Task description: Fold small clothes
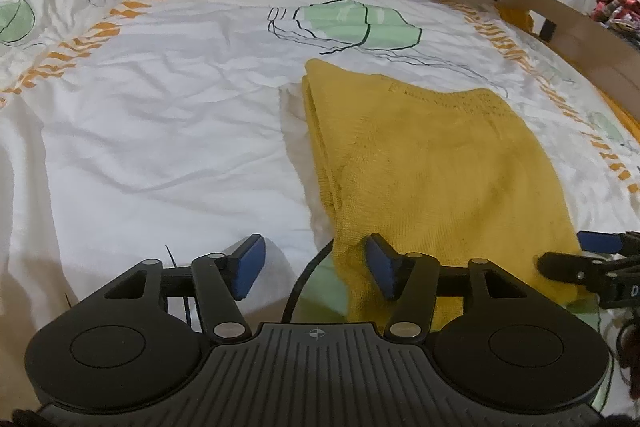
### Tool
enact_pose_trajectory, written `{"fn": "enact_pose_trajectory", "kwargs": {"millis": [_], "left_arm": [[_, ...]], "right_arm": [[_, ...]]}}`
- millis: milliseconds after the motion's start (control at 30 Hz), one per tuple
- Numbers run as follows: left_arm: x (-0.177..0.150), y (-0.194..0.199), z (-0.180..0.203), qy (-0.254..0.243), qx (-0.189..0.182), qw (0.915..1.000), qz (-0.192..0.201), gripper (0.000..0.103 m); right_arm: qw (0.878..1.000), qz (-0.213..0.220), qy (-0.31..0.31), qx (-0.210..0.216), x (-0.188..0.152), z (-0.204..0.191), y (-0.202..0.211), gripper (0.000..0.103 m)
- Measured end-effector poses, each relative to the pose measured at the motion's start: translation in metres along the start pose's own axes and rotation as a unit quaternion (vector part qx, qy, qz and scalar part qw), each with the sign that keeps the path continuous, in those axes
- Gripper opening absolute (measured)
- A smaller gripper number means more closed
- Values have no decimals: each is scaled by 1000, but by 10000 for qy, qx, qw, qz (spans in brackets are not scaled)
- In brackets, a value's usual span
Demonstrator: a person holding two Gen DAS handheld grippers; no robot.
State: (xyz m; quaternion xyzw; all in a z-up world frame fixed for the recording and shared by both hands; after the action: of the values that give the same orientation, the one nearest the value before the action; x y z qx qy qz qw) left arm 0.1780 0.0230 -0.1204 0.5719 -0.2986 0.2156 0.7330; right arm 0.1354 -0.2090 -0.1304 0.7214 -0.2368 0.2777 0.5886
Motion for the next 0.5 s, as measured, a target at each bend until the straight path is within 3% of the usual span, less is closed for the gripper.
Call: {"fn": "enact_pose_trajectory", "kwargs": {"millis": [200, 500], "left_arm": [[-2, 2, -3, 215, -58, 9997, 109, 59], [-3, 15, -8, 476, 33, 9987, 193, 59]], "right_arm": [[9999, 1, 58, -145, 0, -4, 0, 103], [10000, -66, -28, -31, 0, -3, 7, 103]]}}
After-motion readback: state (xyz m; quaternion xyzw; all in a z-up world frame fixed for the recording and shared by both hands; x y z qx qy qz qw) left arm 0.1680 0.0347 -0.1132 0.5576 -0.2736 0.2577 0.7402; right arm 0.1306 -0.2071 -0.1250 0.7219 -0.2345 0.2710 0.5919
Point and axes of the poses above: each gripper's, at about its wrist camera, not at the fingertips, and y roughly against the way its jaws point, z to its right, x to its top, the point moved 3 cm from there along -y, roughly the way its jaws point, and after that the axes turned 1 degree about -x, right-handed, at the moved point
